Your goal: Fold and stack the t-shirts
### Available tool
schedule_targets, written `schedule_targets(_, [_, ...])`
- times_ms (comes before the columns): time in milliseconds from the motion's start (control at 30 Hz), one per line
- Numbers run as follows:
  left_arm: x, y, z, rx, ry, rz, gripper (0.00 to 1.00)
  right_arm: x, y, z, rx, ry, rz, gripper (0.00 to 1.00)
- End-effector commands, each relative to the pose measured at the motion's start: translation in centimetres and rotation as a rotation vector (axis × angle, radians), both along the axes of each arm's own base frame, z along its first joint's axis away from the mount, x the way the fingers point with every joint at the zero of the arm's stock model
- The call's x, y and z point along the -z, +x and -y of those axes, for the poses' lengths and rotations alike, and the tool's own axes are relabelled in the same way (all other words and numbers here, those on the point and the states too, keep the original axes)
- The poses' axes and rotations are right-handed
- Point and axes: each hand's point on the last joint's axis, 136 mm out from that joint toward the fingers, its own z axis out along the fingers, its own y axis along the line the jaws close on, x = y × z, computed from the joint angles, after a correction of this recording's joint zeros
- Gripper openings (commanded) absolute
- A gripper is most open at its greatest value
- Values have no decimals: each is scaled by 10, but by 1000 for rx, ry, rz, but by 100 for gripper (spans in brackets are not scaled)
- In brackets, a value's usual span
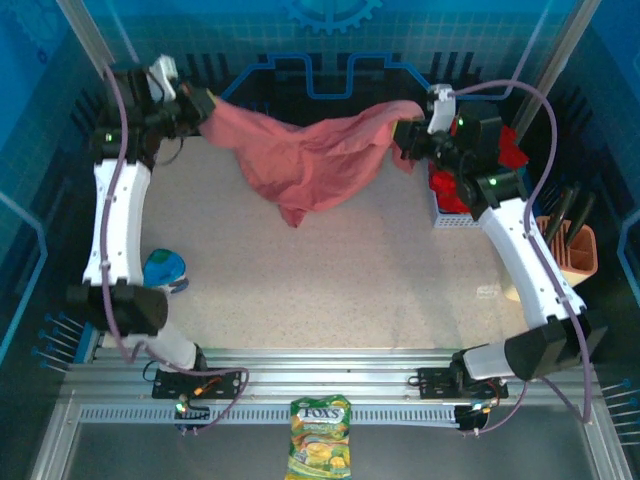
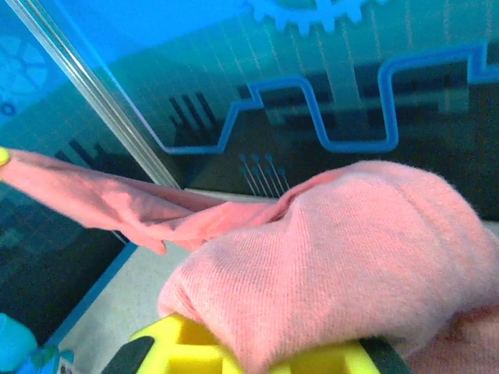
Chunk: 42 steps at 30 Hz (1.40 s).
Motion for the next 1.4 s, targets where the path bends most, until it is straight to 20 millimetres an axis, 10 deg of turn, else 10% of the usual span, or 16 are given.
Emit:
schedule_targets(0, [30,-33,-3,-27,6,-10,0,81,-25,1,11,-57,-230,7])
schedule_targets(200, [167,-90,-3,-104,-66,-326,0,246,-98,25,125,-118,-721,10])
schedule_targets(333, [233,-111,-6,-107,-28,-517,0,312,-142,44,188,-150,-920,17])
schedule_targets(600, [295,-115,-14,-120,26,-703,11,331,-150,66,276,-225,-1005,76])
schedule_targets(733, [305,-113,-16,-112,51,-735,53,326,-150,73,299,-260,-1004,96])
schedule_targets(833, [291,-116,-24,-129,104,-724,75,318,-157,81,333,-295,-984,99])
schedule_targets(1100, [269,-150,-21,-82,156,-759,76,326,-171,90,371,-234,-996,67])
schedule_targets(1367, [297,-200,-7,-104,133,-856,69,329,-162,78,331,-161,-972,80])
